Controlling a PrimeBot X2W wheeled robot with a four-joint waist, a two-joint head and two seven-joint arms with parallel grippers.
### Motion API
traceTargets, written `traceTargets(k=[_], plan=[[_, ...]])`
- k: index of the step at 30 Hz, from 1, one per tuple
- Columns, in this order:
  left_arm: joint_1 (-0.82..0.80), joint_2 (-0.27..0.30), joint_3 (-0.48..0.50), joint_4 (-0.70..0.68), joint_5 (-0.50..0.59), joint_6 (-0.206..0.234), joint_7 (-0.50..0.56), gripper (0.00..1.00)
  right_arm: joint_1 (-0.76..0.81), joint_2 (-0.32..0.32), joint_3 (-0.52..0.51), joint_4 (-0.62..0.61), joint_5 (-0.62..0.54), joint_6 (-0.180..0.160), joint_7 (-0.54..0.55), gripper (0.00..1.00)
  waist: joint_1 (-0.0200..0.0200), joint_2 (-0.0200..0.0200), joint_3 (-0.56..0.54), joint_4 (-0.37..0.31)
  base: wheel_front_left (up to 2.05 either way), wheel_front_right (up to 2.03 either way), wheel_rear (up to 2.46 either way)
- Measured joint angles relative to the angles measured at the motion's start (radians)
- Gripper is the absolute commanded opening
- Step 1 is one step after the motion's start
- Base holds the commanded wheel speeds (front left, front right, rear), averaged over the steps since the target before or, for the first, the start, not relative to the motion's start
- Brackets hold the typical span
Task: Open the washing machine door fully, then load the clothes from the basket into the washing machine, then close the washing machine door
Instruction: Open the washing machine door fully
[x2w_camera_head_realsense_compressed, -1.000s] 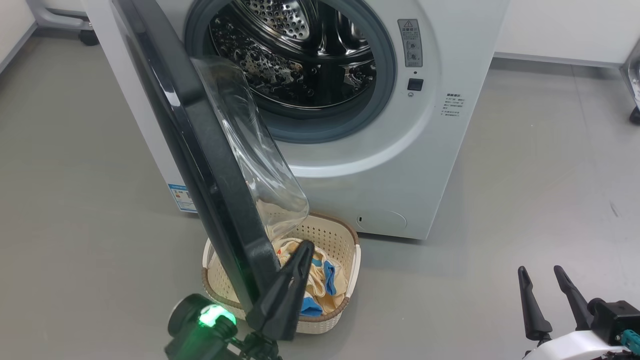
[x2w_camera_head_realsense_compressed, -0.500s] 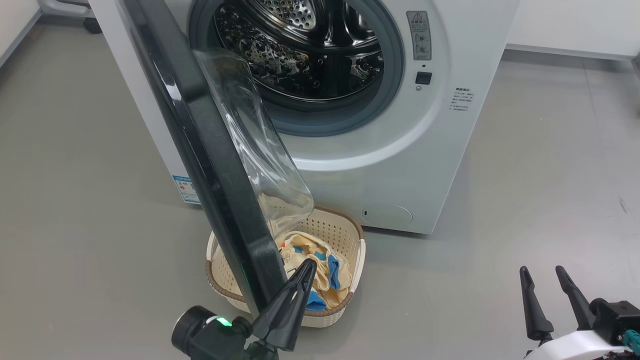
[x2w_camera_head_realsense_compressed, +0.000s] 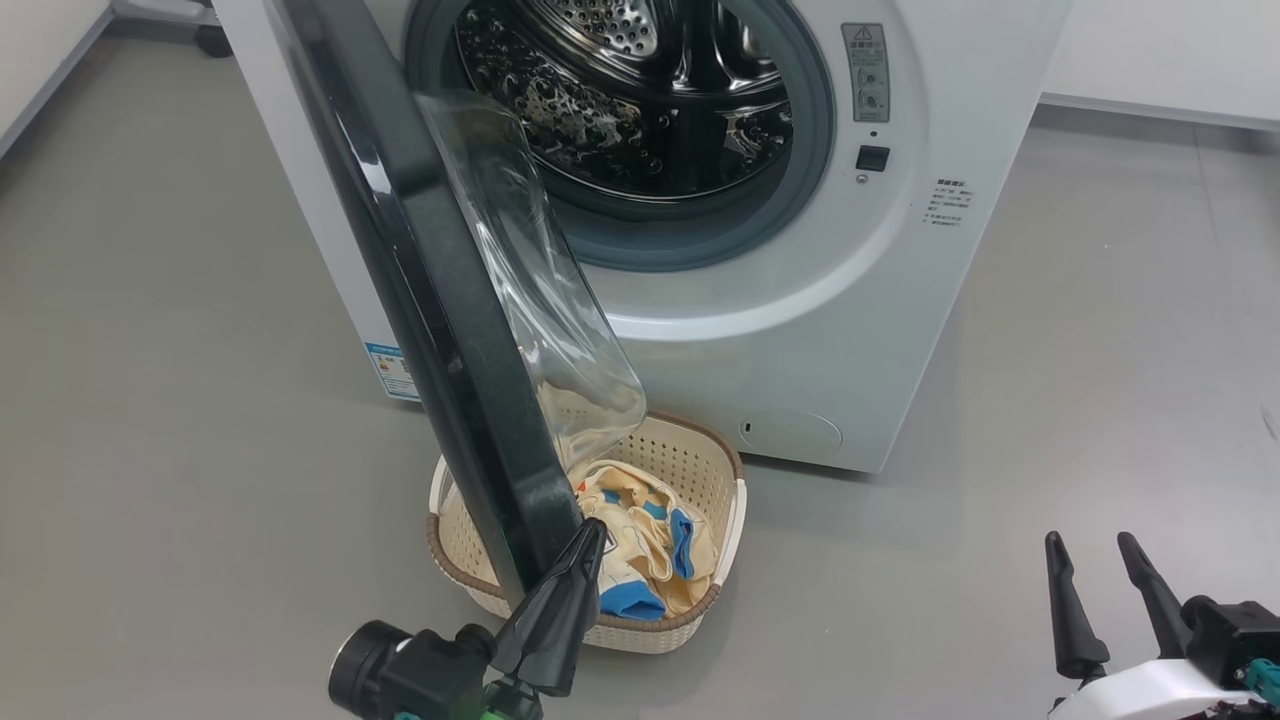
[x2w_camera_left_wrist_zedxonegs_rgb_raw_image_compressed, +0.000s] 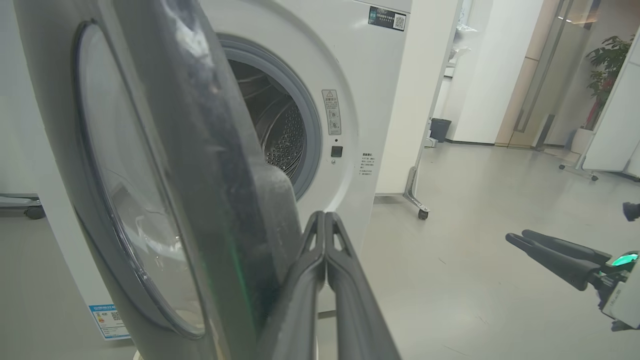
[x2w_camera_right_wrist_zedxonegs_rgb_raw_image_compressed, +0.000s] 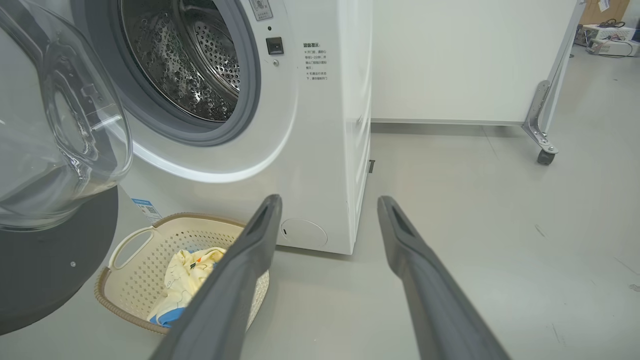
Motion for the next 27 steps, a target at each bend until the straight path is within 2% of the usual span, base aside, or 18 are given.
traceTargets(k=[14, 27], plan=[[-0.006, -0.004, -0.002, 0.025, 0.0, 0.026, -0.001, 0.0, 0.0, 0.003, 0.005, 0.005, 0.0, 0.0, 0.0, 1.0, 0.0, 0.0, -0.001, 0.023, 0.0, 0.0, 0.0], [-0.034, -0.01, -0.021, 0.032, -0.011, 0.033, -0.017, 0.0, -0.006, 0.002, 0.012, 0.004, 0.0, 0.0, 0.0, 1.0, 0.0, 0.0, 0.026, 0.031, 0.0, 0.0, 0.0]])
